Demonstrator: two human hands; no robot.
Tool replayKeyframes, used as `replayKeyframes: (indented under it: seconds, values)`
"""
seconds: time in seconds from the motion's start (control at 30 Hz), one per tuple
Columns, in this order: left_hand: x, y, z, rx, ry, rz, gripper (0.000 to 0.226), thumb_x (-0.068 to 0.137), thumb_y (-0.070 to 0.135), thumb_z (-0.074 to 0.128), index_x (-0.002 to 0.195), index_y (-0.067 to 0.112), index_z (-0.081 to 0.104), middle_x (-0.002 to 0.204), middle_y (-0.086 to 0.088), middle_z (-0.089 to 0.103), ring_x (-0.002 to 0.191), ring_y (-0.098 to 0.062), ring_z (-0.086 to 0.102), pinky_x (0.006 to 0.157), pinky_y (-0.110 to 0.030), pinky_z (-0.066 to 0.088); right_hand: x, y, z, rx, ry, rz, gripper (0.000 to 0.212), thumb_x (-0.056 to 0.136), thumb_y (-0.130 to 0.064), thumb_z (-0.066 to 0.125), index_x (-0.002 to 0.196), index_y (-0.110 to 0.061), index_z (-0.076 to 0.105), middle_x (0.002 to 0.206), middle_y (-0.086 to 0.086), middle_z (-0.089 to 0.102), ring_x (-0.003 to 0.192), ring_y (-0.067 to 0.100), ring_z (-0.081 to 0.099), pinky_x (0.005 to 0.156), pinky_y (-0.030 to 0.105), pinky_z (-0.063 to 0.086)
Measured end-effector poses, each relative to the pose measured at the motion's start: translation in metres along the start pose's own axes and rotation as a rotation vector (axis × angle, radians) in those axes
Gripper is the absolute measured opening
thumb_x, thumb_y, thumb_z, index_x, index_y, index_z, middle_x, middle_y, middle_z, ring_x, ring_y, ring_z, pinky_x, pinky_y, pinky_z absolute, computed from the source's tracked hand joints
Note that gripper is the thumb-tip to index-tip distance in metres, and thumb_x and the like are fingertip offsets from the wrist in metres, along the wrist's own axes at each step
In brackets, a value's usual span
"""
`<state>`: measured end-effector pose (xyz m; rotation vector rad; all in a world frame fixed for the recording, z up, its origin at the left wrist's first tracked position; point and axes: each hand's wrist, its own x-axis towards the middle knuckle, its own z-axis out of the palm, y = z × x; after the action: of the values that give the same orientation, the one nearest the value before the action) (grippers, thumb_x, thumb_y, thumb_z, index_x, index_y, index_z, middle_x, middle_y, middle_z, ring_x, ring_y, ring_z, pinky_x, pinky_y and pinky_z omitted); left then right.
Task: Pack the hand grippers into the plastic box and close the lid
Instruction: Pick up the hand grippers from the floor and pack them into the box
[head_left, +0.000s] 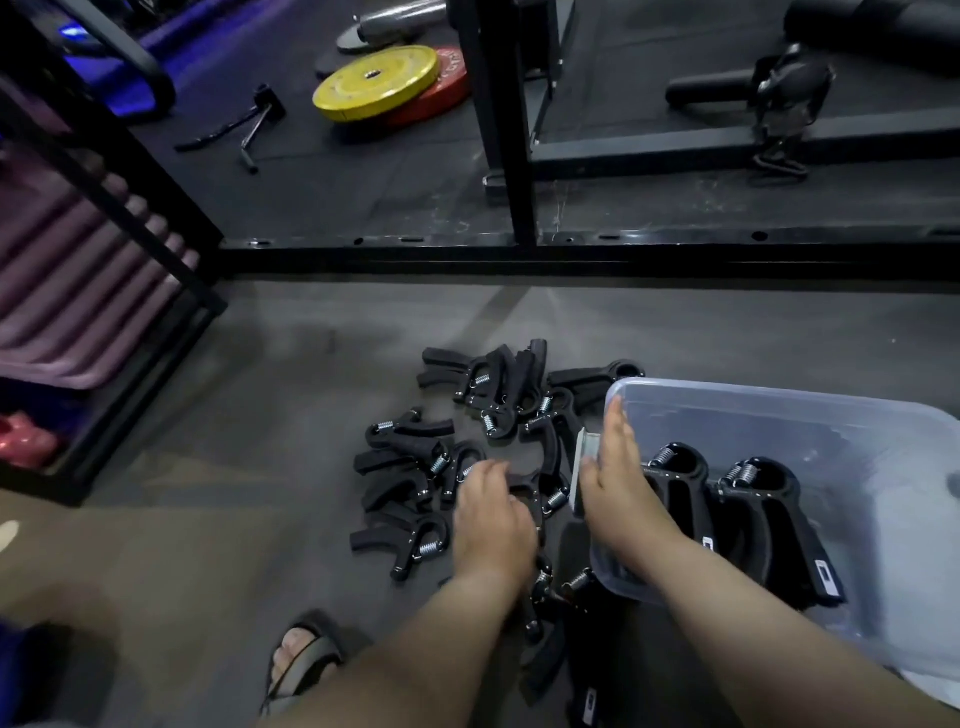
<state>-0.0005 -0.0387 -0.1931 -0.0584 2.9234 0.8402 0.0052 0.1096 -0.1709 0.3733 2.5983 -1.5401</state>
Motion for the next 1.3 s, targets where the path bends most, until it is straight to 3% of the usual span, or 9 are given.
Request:
replayKeyframes:
  seconds: [0.17, 0.33, 0.43, 0.53, 0.67, 0.83, 1.03, 1.17, 1.3]
  values:
    - [0.068, -0.014, 0.004, 0.136, -0.377, -0.146, 0.051, 0.091, 0.019, 0.042, 0.142, 0.014, 0.041, 0.146, -0.011, 0.04, 0.132, -0.031, 0.041, 0.112, -0.041, 0.033, -0.004, -0.002, 0.0, 0.025, 0.033, -0.011, 0.072, 0.102, -0.019, 0.031, 0.151, -0.04, -0.017, 0.159, -0.022, -0.015, 0.142, -0.011, -0.009, 0.11, 0.017, 0.005]
    - [0.114, 0.021, 0.026, -0.05, -0.48, -0.22, 0.052, 0.09, 0.042, 0.057, 0.133, 0.014, 0.046, 0.132, -0.01, 0.057, 0.12, -0.028, 0.055, 0.102, -0.032, 0.042, -0.007, -0.003, -0.002, 0.025, 0.045, 0.003, 0.074, 0.102, -0.025, 0.033, 0.143, -0.055, -0.02, 0.158, -0.028, -0.012, 0.138, -0.016, -0.003, 0.108, 0.019, 0.014]
    - [0.122, 0.037, 0.053, -0.052, -0.523, -0.281, 0.071, 0.085, 0.05, 0.063, 0.139, 0.012, 0.036, 0.141, -0.013, 0.044, 0.126, -0.033, 0.048, 0.107, -0.04, 0.039, -0.007, -0.003, -0.002, 0.028, 0.049, -0.006, 0.075, 0.102, -0.024, 0.034, 0.142, -0.057, -0.02, 0.158, -0.027, -0.01, 0.143, -0.012, -0.003, 0.111, 0.018, 0.012]
    - [0.124, 0.035, 0.072, -0.004, -0.51, -0.344, 0.073, 0.084, 0.046, 0.066, 0.138, 0.012, 0.03, 0.141, -0.015, 0.041, 0.128, -0.036, 0.044, 0.108, -0.044, 0.037, -0.006, -0.003, -0.002, 0.027, 0.044, -0.002, 0.075, 0.102, -0.024, 0.034, 0.142, -0.057, -0.02, 0.158, -0.027, -0.01, 0.142, -0.013, -0.004, 0.11, 0.017, 0.008]
    - [0.125, 0.025, 0.073, 0.068, -0.516, -0.3, 0.043, 0.084, 0.037, 0.065, 0.117, 0.012, 0.054, 0.123, -0.009, 0.062, 0.115, -0.031, 0.057, 0.1, -0.036, 0.046, -0.006, -0.002, -0.002, -0.007, 0.034, 0.005, 0.075, 0.102, -0.024, 0.034, 0.143, -0.055, -0.021, 0.158, -0.027, -0.012, 0.135, -0.021, -0.009, 0.106, 0.013, 0.006]
    - [0.119, 0.02, 0.059, -0.12, -0.433, -0.398, 0.036, 0.094, 0.019, 0.045, 0.122, -0.004, 0.048, 0.127, -0.02, 0.057, 0.115, -0.038, 0.054, 0.099, -0.037, 0.043, -0.007, -0.005, -0.004, -0.014, 0.02, 0.003, 0.076, 0.101, -0.023, 0.034, 0.144, -0.053, -0.021, 0.158, -0.027, -0.014, 0.133, -0.023, -0.01, 0.108, 0.017, 0.01]
    - [0.1, 0.014, 0.031, -0.456, -0.362, -0.455, 0.029, 0.095, 0.031, 0.046, 0.109, 0.009, 0.06, 0.084, -0.007, 0.062, 0.068, -0.023, 0.055, 0.068, -0.03, 0.048, -0.007, -0.004, -0.006, -0.003, 0.001, -0.015, 0.073, 0.102, -0.025, 0.033, 0.148, -0.046, -0.02, 0.158, -0.024, -0.015, 0.143, -0.009, -0.005, 0.113, 0.02, 0.01]
    - [0.083, 0.031, -0.004, -0.664, -0.293, -0.522, 0.026, 0.098, 0.015, 0.033, 0.084, 0.016, 0.055, 0.071, -0.003, 0.053, 0.049, -0.014, 0.04, 0.047, -0.022, 0.035, -0.004, 0.0, -0.012, 0.034, -0.069, -0.031, 0.07, 0.104, -0.03, 0.032, 0.15, -0.036, -0.02, 0.158, -0.019, -0.021, 0.138, -0.011, -0.016, 0.115, 0.022, 0.0]
    - [0.062, 0.041, -0.031, -0.565, -0.182, -0.284, 0.025, 0.096, 0.033, 0.046, 0.106, 0.016, 0.062, 0.099, -0.009, 0.068, 0.08, -0.016, 0.058, 0.078, -0.033, 0.052, -0.001, -0.004, -0.029, 0.059, -0.169, 0.02, 0.067, 0.104, -0.031, 0.034, 0.155, -0.028, -0.011, 0.162, -0.009, -0.01, 0.145, 0.0, -0.009, 0.112, 0.019, -0.002]
